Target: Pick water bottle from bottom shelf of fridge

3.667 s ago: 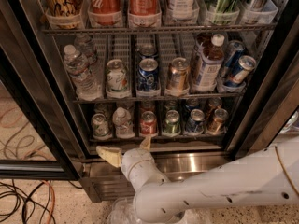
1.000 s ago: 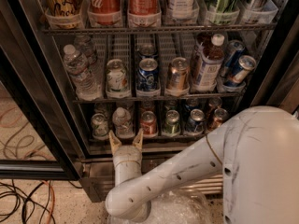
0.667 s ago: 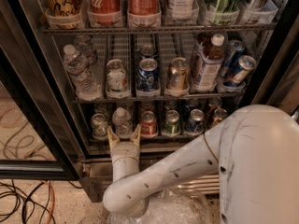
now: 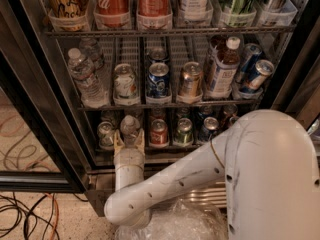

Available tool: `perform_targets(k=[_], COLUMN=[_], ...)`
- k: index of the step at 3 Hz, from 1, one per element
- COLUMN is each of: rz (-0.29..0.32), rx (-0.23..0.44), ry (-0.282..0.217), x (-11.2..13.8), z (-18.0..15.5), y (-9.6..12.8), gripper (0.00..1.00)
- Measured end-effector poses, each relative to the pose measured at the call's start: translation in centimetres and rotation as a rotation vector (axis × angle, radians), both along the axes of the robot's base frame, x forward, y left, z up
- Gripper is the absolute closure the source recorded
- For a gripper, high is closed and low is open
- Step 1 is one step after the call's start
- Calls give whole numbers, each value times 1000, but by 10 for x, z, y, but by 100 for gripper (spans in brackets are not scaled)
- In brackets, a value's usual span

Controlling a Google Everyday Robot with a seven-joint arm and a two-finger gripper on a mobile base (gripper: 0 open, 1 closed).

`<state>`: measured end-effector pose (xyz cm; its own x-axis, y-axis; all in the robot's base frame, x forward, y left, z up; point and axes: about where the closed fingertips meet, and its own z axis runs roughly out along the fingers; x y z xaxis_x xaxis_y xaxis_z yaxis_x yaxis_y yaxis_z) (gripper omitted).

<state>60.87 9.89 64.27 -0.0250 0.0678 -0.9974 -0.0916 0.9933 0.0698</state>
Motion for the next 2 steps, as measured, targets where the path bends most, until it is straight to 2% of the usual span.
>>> perform_targets(k=[2], rz=[-1], rx=[26], ry=[19], x=[18], z=[-18], y=[8], gripper=[39])
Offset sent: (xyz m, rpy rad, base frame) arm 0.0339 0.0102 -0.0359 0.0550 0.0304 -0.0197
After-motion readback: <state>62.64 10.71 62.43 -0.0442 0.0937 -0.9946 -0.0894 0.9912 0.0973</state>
